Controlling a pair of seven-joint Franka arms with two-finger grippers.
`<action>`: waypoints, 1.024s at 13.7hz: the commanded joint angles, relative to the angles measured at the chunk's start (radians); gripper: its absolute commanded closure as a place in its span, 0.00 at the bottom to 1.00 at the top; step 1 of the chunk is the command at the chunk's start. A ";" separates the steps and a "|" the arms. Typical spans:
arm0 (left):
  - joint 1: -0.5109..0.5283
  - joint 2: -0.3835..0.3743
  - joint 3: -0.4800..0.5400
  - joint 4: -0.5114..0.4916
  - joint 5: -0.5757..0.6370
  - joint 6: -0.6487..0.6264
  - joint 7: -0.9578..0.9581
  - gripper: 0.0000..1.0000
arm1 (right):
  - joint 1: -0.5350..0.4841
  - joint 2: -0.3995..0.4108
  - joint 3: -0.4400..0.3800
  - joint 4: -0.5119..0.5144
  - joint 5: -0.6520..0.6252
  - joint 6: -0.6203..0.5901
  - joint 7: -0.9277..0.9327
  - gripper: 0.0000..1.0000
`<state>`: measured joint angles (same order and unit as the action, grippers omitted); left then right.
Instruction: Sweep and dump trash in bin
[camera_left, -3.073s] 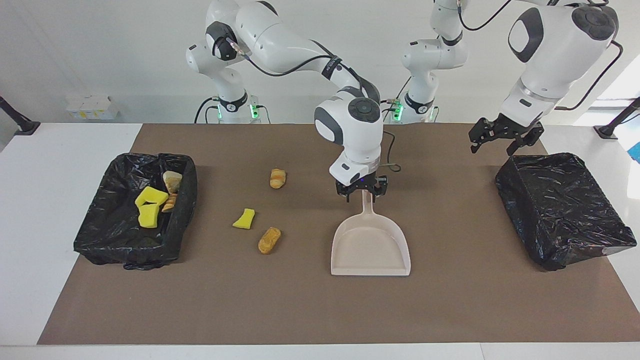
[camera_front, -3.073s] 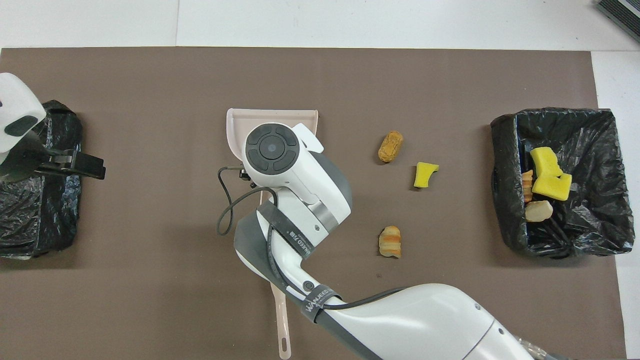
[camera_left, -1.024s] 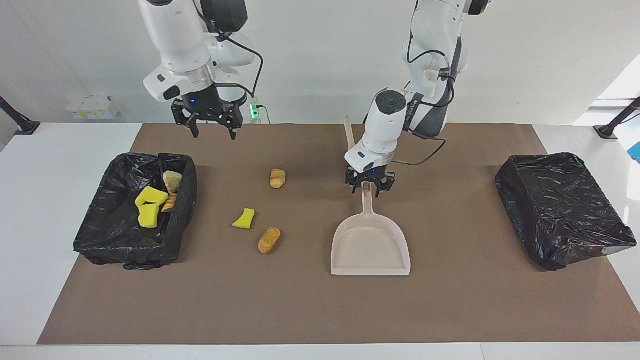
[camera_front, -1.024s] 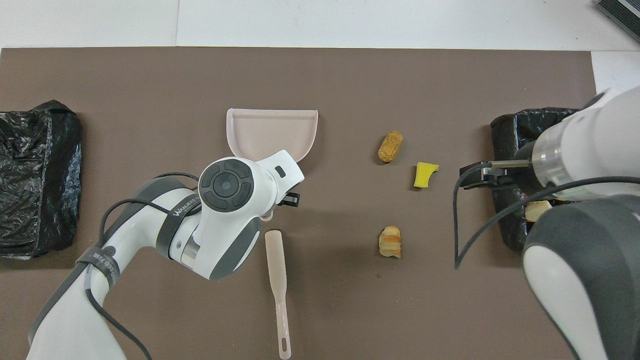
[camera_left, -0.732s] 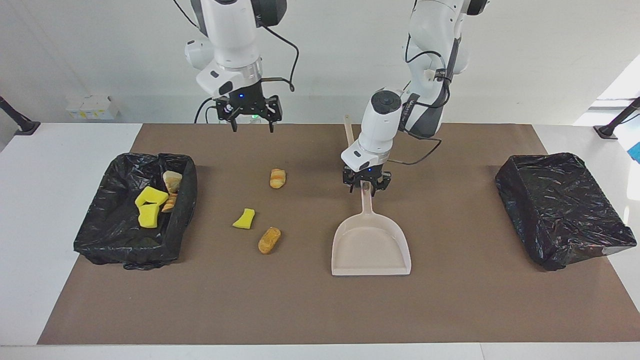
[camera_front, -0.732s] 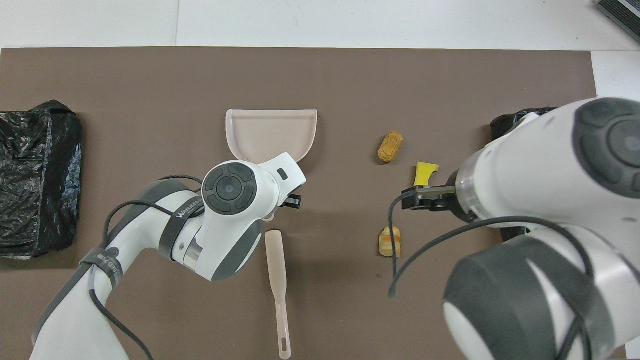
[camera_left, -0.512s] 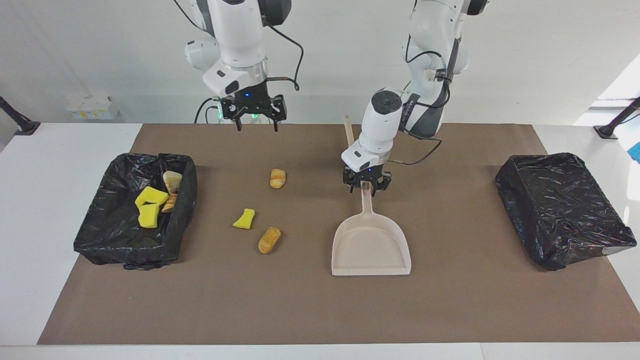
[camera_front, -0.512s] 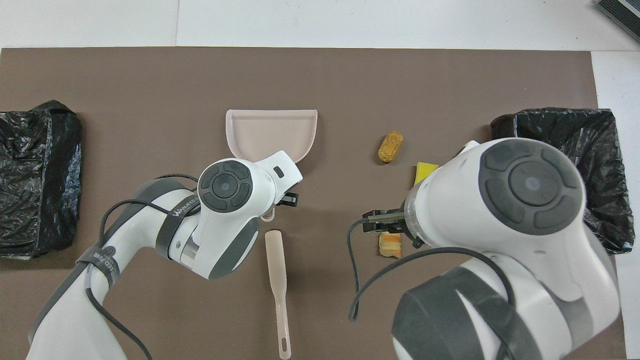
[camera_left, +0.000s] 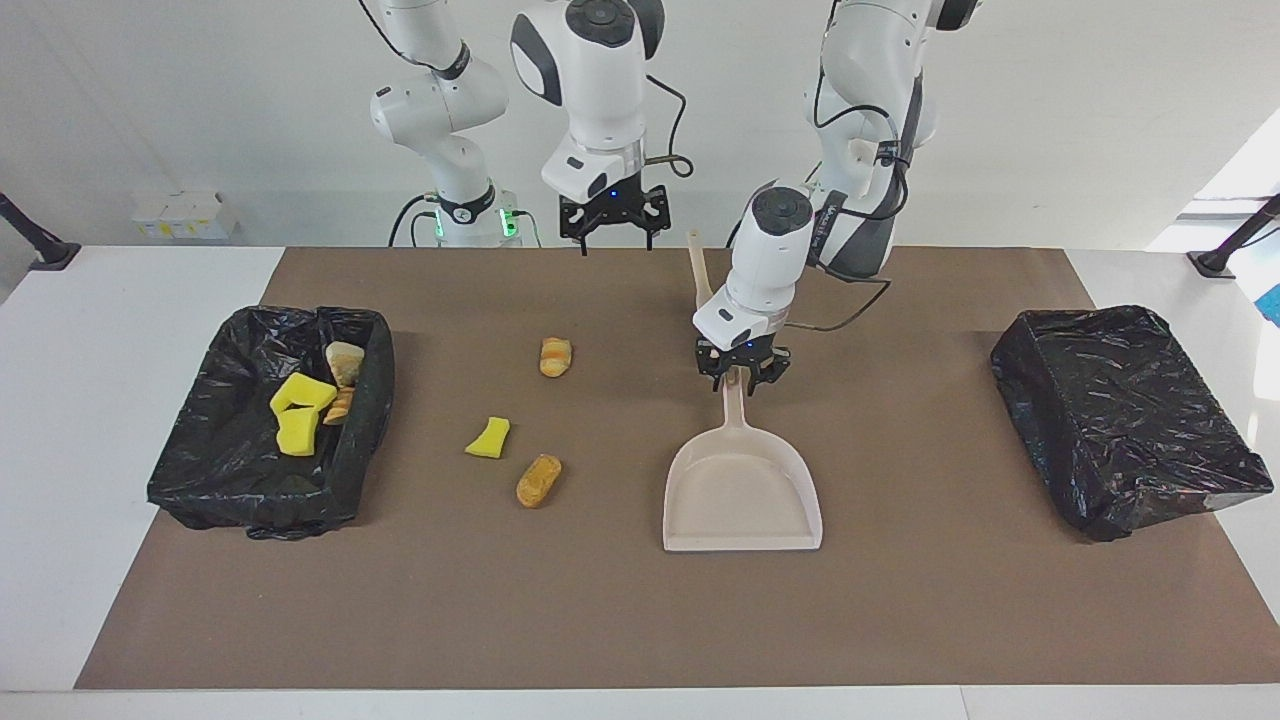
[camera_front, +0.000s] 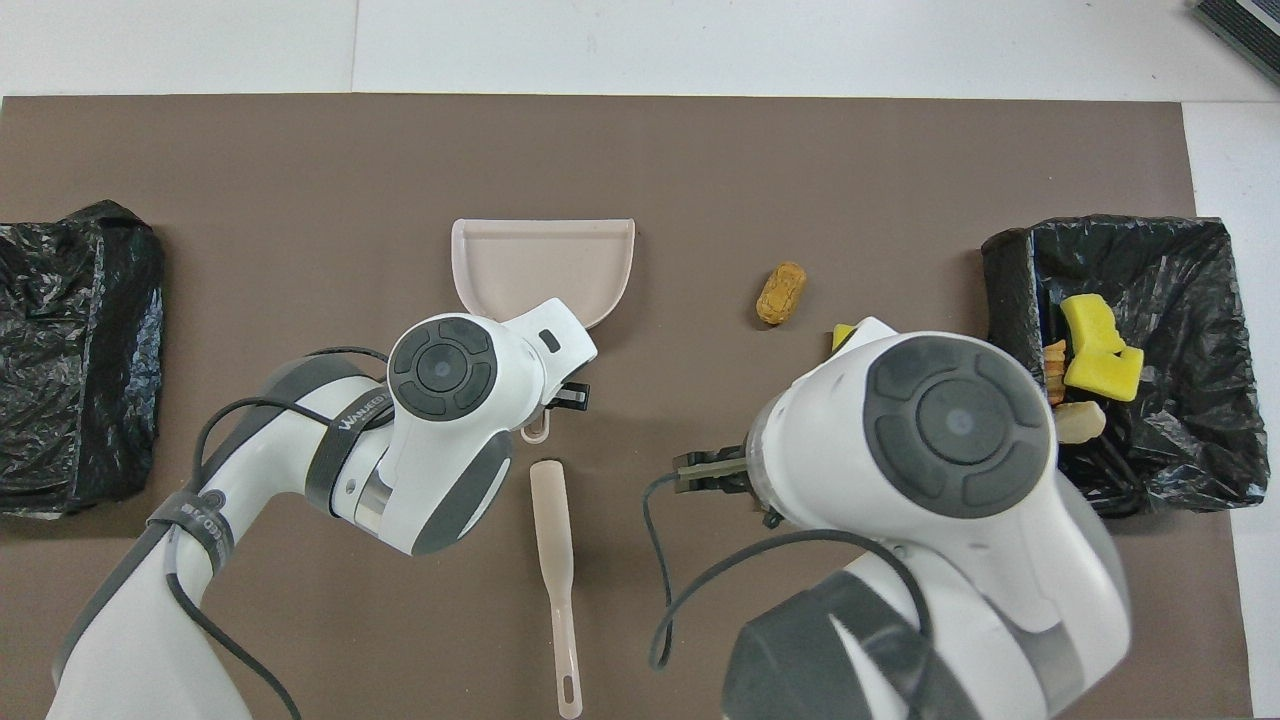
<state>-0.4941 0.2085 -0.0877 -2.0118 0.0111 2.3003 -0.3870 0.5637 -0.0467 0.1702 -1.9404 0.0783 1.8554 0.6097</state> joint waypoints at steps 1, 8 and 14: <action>-0.008 -0.027 0.003 -0.041 0.012 0.011 -0.033 0.88 | 0.053 -0.003 -0.005 -0.063 0.050 0.074 0.059 0.00; 0.052 -0.020 0.013 -0.004 0.023 0.005 -0.012 1.00 | 0.223 0.117 -0.005 -0.181 0.052 0.302 0.221 0.00; 0.172 -0.026 0.020 0.059 0.021 -0.047 0.305 1.00 | 0.301 0.122 -0.005 -0.258 0.052 0.364 0.243 0.01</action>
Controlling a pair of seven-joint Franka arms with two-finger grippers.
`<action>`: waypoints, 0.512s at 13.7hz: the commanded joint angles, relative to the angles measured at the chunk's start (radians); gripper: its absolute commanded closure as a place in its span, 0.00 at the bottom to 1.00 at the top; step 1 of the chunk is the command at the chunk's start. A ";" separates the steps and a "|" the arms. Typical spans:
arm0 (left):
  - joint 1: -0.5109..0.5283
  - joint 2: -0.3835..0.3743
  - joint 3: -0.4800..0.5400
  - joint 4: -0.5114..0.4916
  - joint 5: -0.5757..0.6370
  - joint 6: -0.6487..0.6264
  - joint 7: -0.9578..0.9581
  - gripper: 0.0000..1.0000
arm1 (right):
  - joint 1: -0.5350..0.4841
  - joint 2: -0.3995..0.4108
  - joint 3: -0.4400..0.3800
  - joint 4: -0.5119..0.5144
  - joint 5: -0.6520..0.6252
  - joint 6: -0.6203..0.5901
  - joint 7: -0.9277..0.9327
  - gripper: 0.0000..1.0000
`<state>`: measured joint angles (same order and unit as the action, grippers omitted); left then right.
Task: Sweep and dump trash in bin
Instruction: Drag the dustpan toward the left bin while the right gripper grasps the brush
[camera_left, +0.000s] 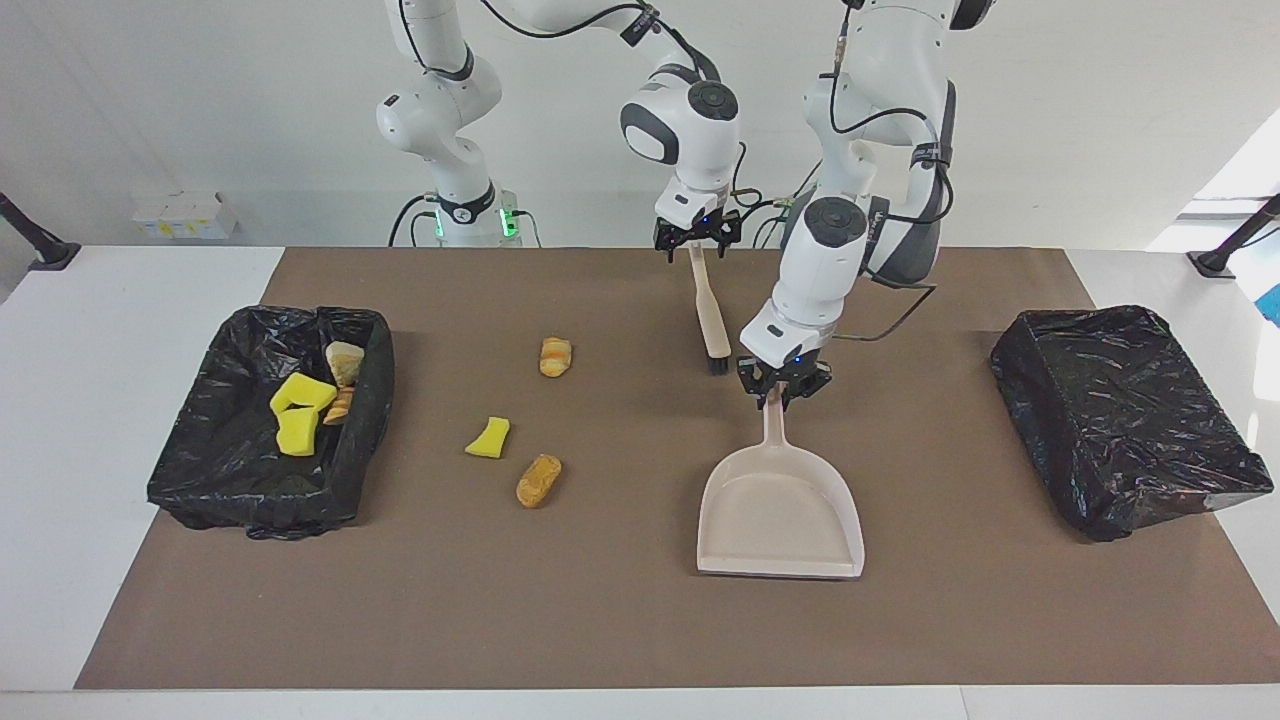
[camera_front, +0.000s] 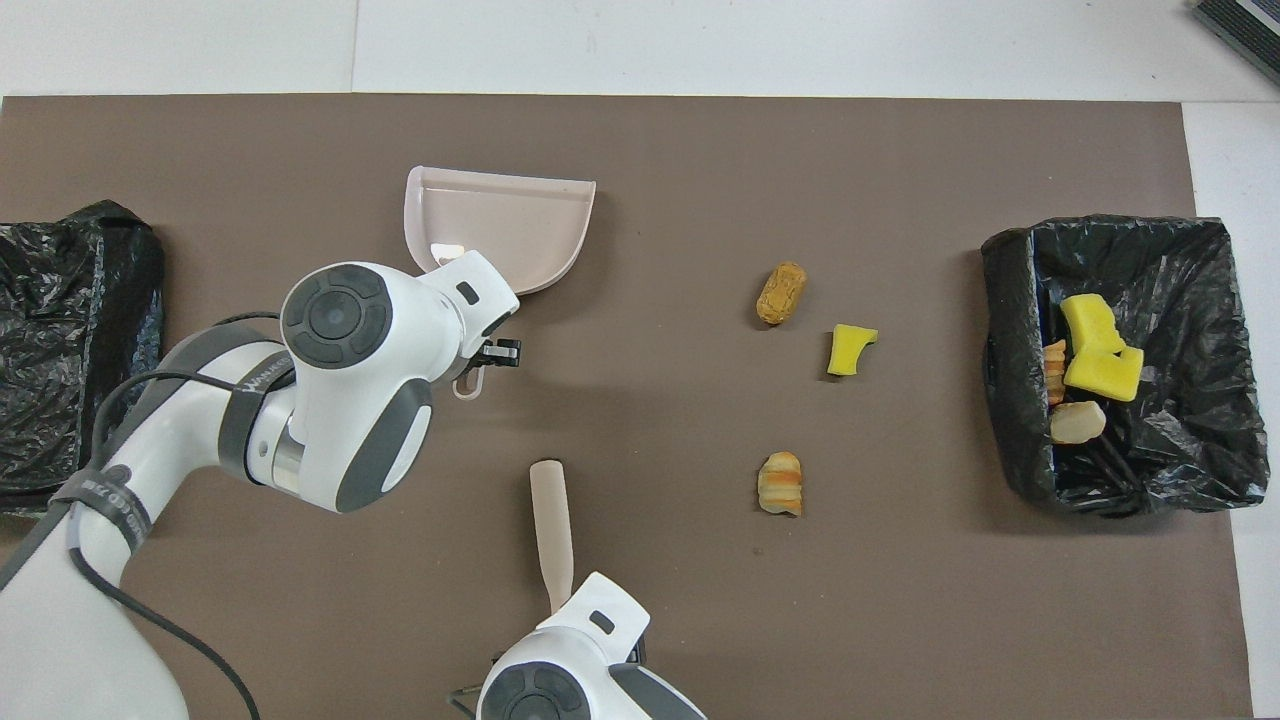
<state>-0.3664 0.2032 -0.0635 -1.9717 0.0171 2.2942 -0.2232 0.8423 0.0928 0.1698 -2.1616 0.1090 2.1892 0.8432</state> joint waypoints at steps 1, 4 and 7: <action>0.070 -0.019 -0.004 0.039 0.015 -0.070 0.233 1.00 | 0.024 -0.018 -0.004 -0.035 0.021 0.032 0.008 0.04; 0.154 -0.024 -0.004 0.129 0.006 -0.223 0.436 1.00 | 0.024 -0.016 -0.004 -0.035 0.021 0.043 0.001 0.29; 0.222 -0.025 -0.004 0.212 0.004 -0.352 0.591 1.00 | 0.024 -0.013 -0.004 -0.034 0.021 0.043 -0.010 0.85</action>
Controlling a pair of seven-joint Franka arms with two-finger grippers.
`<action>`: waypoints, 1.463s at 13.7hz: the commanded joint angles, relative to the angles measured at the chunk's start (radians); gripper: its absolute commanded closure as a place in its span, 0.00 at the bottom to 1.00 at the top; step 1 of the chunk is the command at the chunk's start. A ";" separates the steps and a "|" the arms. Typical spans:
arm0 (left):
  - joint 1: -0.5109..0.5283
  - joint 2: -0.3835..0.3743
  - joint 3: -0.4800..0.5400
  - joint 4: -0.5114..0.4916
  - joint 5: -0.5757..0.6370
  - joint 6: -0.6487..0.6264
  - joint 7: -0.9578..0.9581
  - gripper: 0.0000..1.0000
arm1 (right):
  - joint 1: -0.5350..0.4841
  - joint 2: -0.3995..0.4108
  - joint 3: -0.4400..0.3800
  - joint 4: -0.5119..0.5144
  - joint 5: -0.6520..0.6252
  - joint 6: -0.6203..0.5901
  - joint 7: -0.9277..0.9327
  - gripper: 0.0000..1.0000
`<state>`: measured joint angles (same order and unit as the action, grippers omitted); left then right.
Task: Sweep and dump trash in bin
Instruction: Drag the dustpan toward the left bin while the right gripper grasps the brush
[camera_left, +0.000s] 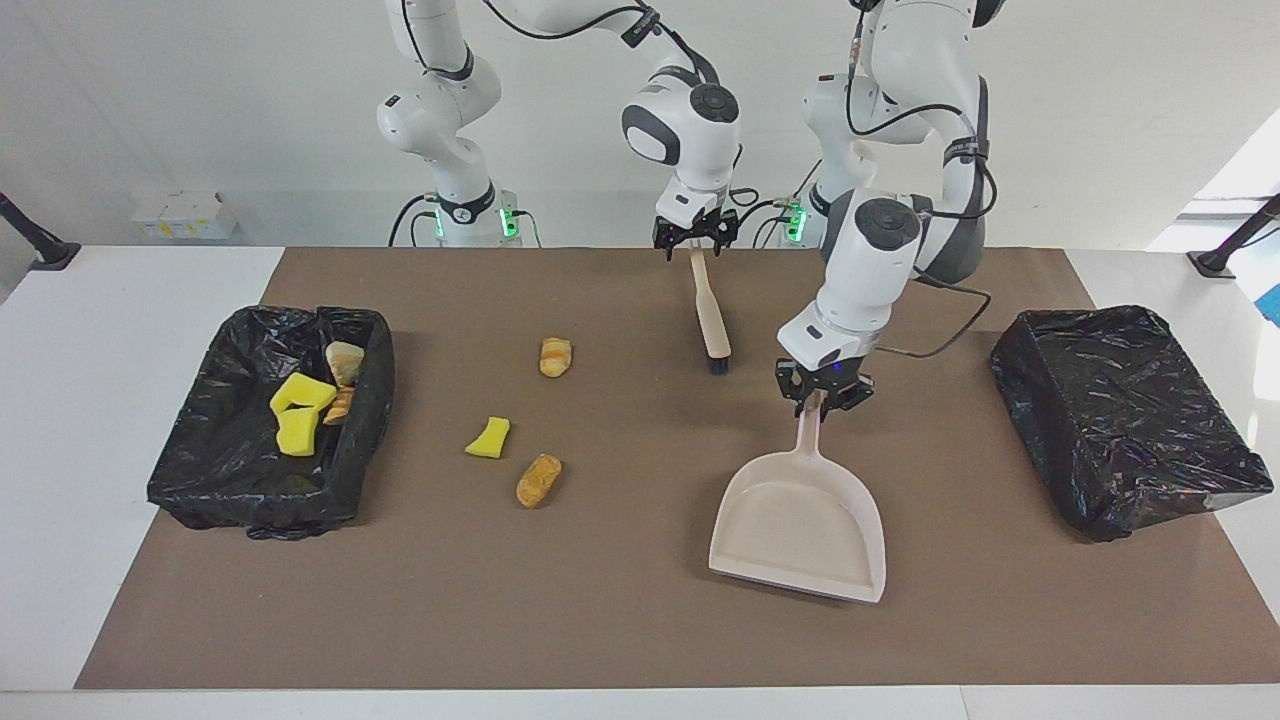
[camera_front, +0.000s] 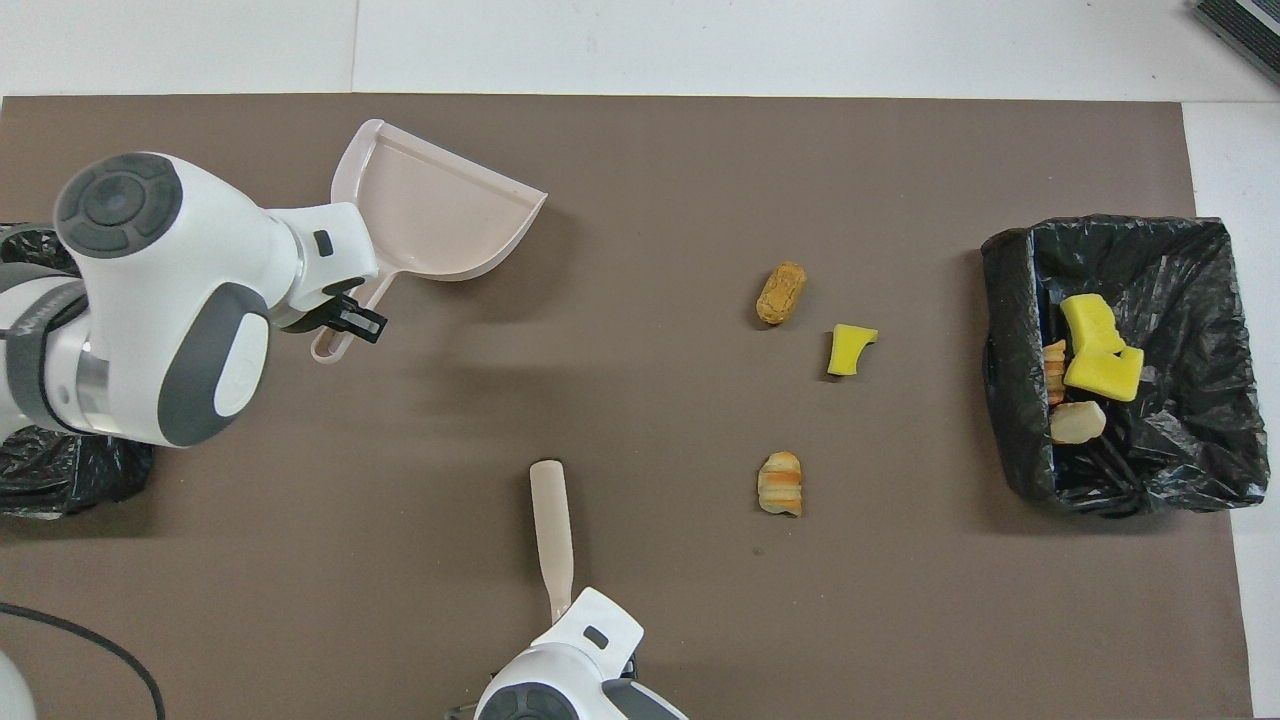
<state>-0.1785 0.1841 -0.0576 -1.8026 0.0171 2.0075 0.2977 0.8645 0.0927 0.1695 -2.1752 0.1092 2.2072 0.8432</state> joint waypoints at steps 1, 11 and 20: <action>0.065 -0.006 -0.011 0.051 0.004 -0.093 0.152 1.00 | 0.001 -0.011 -0.004 -0.015 0.021 0.025 -0.010 1.00; 0.186 -0.054 -0.008 -0.015 0.006 -0.136 0.844 1.00 | -0.150 -0.118 -0.013 0.054 0.006 -0.079 0.089 1.00; 0.085 -0.057 -0.013 -0.145 0.073 0.057 1.180 1.00 | -0.214 -0.304 -0.011 -0.145 0.013 -0.295 0.496 1.00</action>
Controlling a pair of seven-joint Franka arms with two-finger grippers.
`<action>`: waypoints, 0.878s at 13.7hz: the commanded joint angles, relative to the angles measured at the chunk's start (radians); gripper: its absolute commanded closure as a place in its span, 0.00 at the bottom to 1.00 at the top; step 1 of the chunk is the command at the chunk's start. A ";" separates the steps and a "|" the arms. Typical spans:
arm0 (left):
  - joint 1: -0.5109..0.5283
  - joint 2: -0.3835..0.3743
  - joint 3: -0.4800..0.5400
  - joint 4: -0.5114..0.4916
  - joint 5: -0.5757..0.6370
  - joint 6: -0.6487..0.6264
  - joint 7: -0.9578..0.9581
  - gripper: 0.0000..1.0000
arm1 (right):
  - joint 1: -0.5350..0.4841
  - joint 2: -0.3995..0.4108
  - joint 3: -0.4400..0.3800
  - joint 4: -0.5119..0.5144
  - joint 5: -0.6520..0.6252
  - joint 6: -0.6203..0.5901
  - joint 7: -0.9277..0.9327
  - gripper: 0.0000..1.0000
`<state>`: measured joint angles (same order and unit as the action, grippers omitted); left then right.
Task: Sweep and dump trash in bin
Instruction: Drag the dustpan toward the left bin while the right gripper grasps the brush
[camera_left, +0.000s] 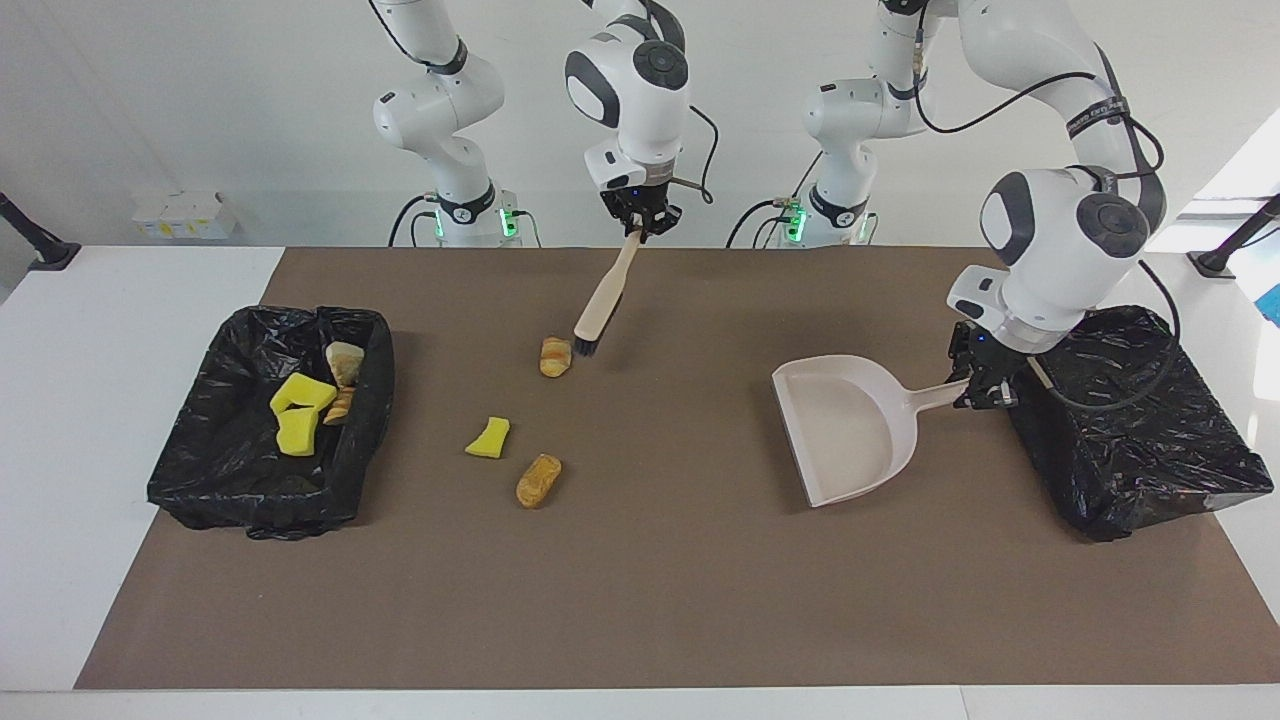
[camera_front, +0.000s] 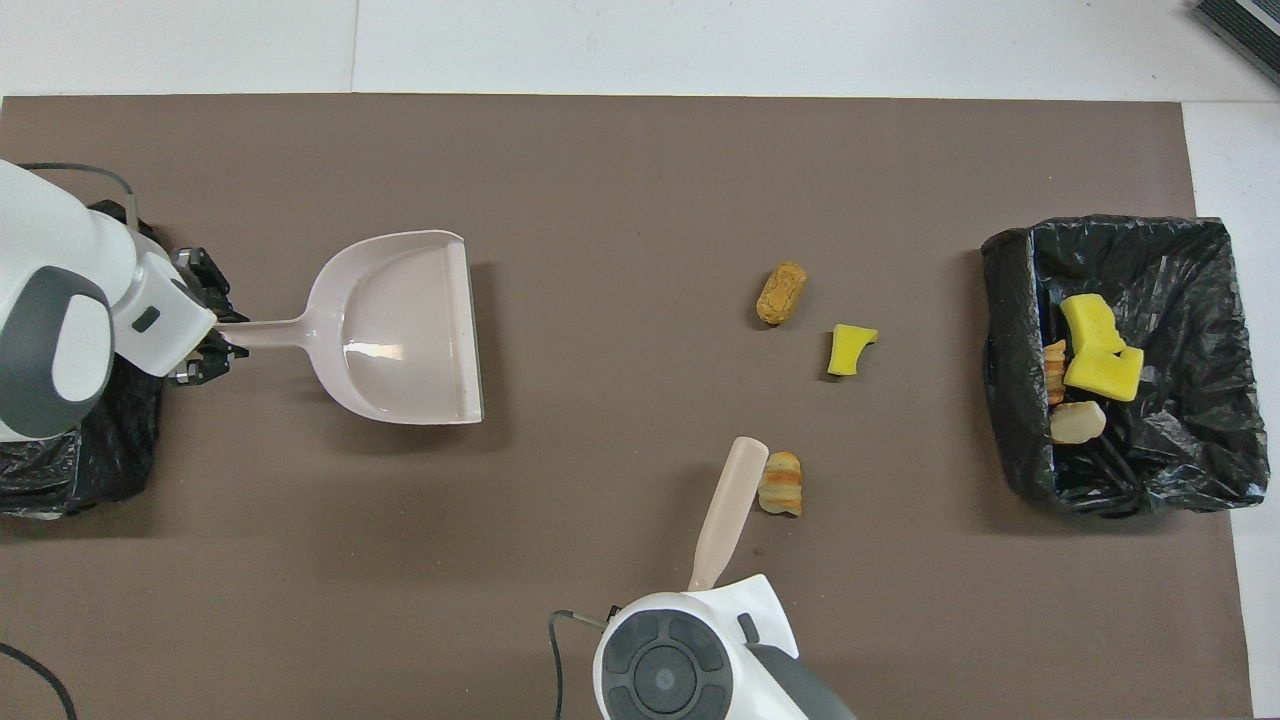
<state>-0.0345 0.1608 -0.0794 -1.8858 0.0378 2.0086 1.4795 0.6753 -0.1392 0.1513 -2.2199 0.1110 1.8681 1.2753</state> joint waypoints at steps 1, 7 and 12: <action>-0.076 -0.035 0.010 -0.087 0.065 0.062 -0.022 1.00 | -0.026 -0.095 0.008 -0.174 0.012 0.083 0.094 1.00; -0.197 -0.104 0.009 -0.233 0.108 0.122 -0.214 1.00 | -0.089 -0.028 0.010 -0.229 0.019 0.325 -0.018 1.00; -0.245 -0.118 0.006 -0.259 0.108 0.133 -0.298 1.00 | -0.089 0.038 0.013 -0.133 0.151 0.333 -0.320 1.00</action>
<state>-0.2582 0.0703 -0.0854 -2.0992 0.1251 2.1080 1.2103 0.5753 -0.1223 0.1525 -2.3808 0.1951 2.1972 1.0842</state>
